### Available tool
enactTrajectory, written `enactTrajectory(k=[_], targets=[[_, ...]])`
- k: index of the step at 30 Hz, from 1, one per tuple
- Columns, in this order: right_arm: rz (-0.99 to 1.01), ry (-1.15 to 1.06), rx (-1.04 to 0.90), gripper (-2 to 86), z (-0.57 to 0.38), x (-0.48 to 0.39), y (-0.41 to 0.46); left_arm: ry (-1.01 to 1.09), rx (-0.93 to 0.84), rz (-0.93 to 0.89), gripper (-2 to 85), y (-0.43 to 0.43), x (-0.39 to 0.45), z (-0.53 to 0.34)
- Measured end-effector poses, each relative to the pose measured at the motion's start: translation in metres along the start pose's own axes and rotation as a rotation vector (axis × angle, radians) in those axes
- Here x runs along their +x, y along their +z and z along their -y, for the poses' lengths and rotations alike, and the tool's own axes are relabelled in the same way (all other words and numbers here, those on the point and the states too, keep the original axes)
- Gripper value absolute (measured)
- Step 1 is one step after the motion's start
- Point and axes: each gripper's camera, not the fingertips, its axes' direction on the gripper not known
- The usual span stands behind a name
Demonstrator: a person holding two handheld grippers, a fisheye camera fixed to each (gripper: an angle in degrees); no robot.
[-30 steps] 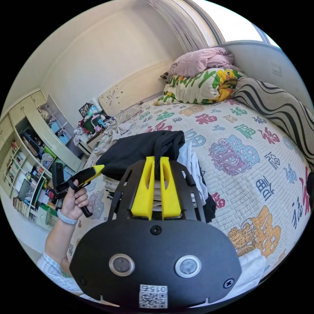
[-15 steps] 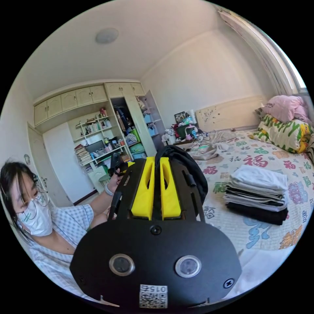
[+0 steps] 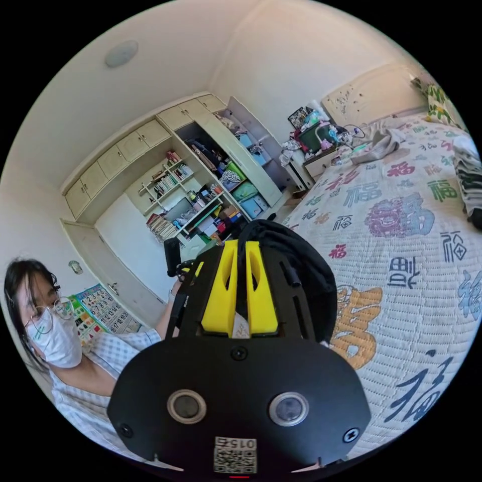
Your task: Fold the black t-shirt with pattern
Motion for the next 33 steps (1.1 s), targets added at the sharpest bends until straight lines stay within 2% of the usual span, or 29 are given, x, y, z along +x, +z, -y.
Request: enactTrajectory(k=[1,5,6,12,16,19,23,27,29,33], targets=[[0.006,0.026,0.006,0.8,-0.001,0.005,0.003,0.032,-0.02,0.024,18.7,-0.002,0.008,0.001],[0.113,0.016,-0.016,0.9,0.001,0.006,0.024,0.125,-0.04,0.262,18.5,0.012,0.033,0.012],[0.115,0.009,-0.019,0.9,0.002,0.005,0.027,0.131,-0.031,0.268,18.2,0.015,0.034,0.015],[0.066,-0.042,-0.033,1.3,0.0,0.002,0.049,0.141,-0.162,0.044,12.8,0.05,0.026,0.05],[-0.001,-0.098,-0.054,3.0,-0.005,0.007,0.052,0.125,-0.134,-0.002,2.0,0.039,0.011,0.064],[-0.09,-0.114,-0.088,5.3,-0.006,0.02,0.047,0.037,-0.028,-0.073,0.4,0.008,-0.017,0.068],[-0.109,-0.062,-0.132,7.9,-0.013,0.05,0.047,-0.134,0.152,-0.331,-0.3,-0.034,-0.074,0.063],[-0.153,-0.077,-0.166,8.5,-0.02,0.053,0.055,-0.239,0.304,-0.481,-0.4,-0.061,-0.111,0.054],[-0.178,-0.118,-0.254,9.6,-0.024,0.05,0.072,-0.27,0.405,-0.582,-0.5,-0.077,-0.127,0.049],[-0.247,-0.158,-0.45,10.3,-0.036,0.052,0.119,-0.282,0.455,-0.598,-0.5,-0.096,-0.138,0.048]])
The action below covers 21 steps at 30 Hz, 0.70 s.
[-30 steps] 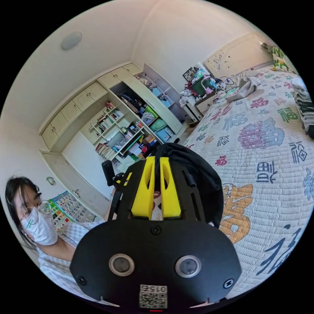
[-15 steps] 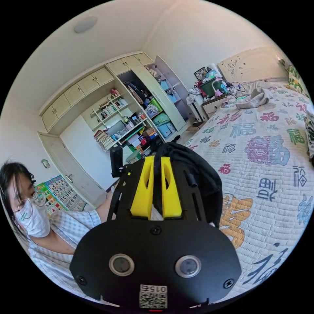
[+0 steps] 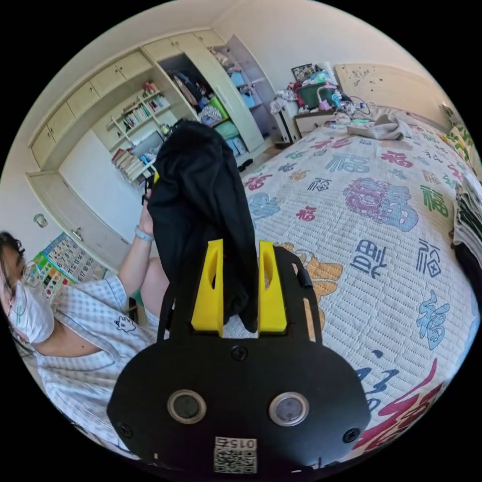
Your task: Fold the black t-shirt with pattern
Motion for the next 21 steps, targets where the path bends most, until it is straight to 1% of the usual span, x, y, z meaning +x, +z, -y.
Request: enactTrajectory(k=[2,3,4,6,8,9,11,12,14,15,17,19,21], targets=[[-0.045,-0.031,-0.111,7.8,0.004,-0.006,0.033,-0.007,0.005,-0.005,-0.5,-0.007,0.0,0.005],[-0.064,-0.039,-0.123,5.9,0.005,-0.008,0.038,-0.008,0.008,-0.011,-0.5,-0.008,-0.001,0.005],[-0.112,-0.041,-0.116,2.2,0.006,-0.011,0.042,-0.01,0.011,-0.022,-0.5,-0.011,-0.001,0.007],[-0.143,-0.043,-0.054,1.0,0.006,-0.016,0.034,-0.003,0.019,-0.015,-0.5,-0.018,0.002,0.009],[-0.118,-0.058,0.106,0.3,0.0,-0.027,0.006,0.035,0.039,-0.006,-0.6,-0.029,0.013,0.012],[-0.124,-0.066,0.156,0.2,-0.003,-0.032,-0.001,0.05,0.045,-0.011,-0.6,-0.032,0.016,0.013],[-0.199,-0.138,0.351,-0.1,-0.018,-0.062,-0.033,0.118,0.069,-0.026,-0.6,-0.044,0.035,0.016],[-0.221,-0.158,0.398,-0.1,-0.021,-0.071,-0.04,0.138,0.071,-0.022,-0.6,-0.046,0.04,0.016],[-0.322,-0.264,0.564,-0.2,-0.037,-0.115,-0.064,0.233,0.059,-0.007,-0.6,-0.048,0.065,0.019],[-0.36,-0.287,0.599,-0.3,-0.041,-0.126,-0.068,0.261,0.051,-0.008,-0.6,-0.046,0.072,0.019],[-0.521,-0.363,0.712,-0.4,-0.054,-0.168,-0.08,0.352,0.024,-0.017,-0.5,-0.035,0.103,0.021],[-0.572,-0.406,0.775,-0.4,-0.062,-0.191,-0.087,0.42,0.019,-0.008,-0.5,-0.026,0.129,0.021],[-0.572,-0.448,0.829,-0.4,-0.07,-0.208,-0.094,0.495,0.031,0.004,-0.5,-0.021,0.157,0.019]])
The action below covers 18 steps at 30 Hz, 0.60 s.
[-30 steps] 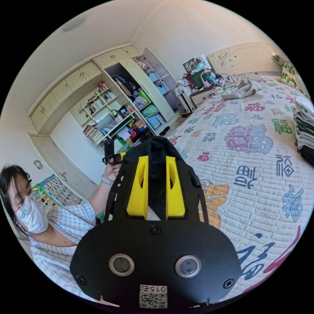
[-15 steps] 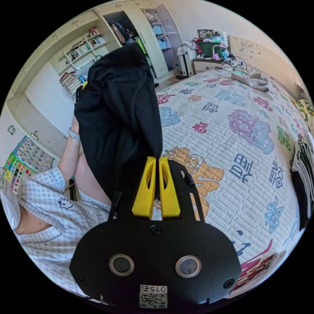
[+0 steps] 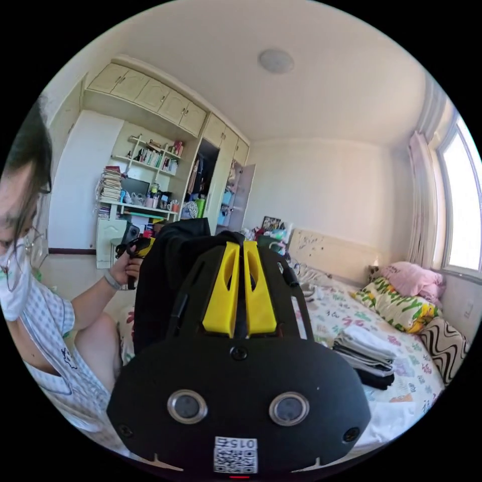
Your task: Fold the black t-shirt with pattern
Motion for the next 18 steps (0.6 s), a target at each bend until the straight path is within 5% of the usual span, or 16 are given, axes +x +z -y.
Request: enactTrajectory(k=[10,16,18], targets=[[-0.083,-0.018,0.086,-0.3,0.028,0.003,-0.01,0.135,-0.046,0.113,-0.3,0.068,0.042,0.073],[-0.266,0.307,-0.299,0.4,-0.066,0.099,0.079,-0.099,-0.325,0.544,2.0,0.172,-0.097,0.045],[-0.28,0.456,-0.517,1.2,-0.123,0.14,0.113,-0.215,-0.402,0.507,4.5,0.184,-0.133,0.013]])
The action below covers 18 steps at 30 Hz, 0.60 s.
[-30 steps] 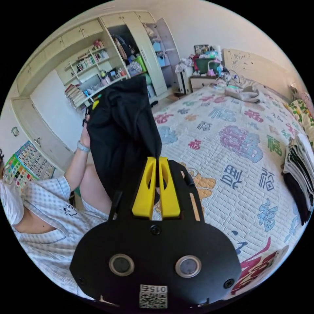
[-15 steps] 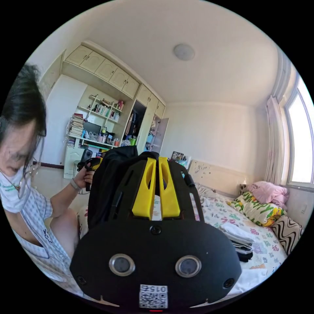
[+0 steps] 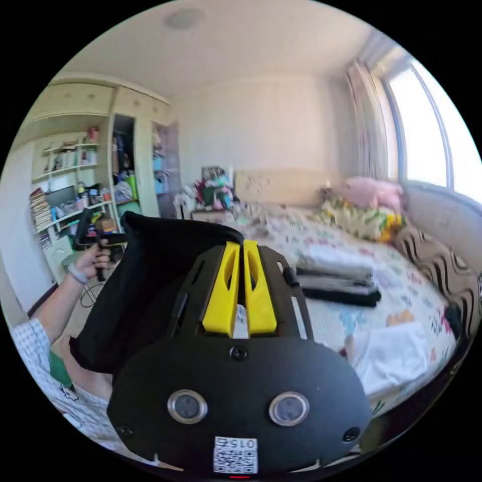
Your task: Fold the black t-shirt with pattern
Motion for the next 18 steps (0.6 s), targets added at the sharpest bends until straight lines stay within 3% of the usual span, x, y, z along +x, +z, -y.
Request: enactTrajectory(k=[2,4,7,9,11,12,14,18], targets=[[0.022,0.048,-0.211,3.6,-0.032,0.033,0.054,-0.035,-0.029,-0.187,6.8,0.02,-0.016,-0.036],[0.011,-0.01,-0.307,4.7,-0.041,0.036,0.067,-0.01,-0.067,-0.253,7.6,0.024,-0.012,-0.068],[-0.005,-0.154,-0.176,5.9,-0.043,0.018,0.044,0.029,-0.205,-0.218,8.5,0.028,0.005,-0.108],[0.275,-0.344,-0.189,5.9,-0.05,-0.006,0.037,0.115,-0.31,-0.185,9.3,0.031,0.028,-0.114],[0.671,-0.578,-0.327,7.7,-0.063,-0.045,0.043,0.205,-0.377,-0.064,10.2,0.037,0.055,-0.135],[0.711,-0.633,-0.357,8.3,-0.068,-0.057,0.045,0.212,-0.404,-0.058,10.4,0.041,0.06,-0.142],[0.689,-0.868,-0.52,9.1,-0.098,-0.107,0.061,0.19,-0.479,-0.149,11.4,0.053,0.068,-0.172],[0.488,-1.089,-0.696,9.5,-0.15,-0.152,0.09,0.128,-0.478,-0.169,12.4,0.066,0.078,-0.224]])
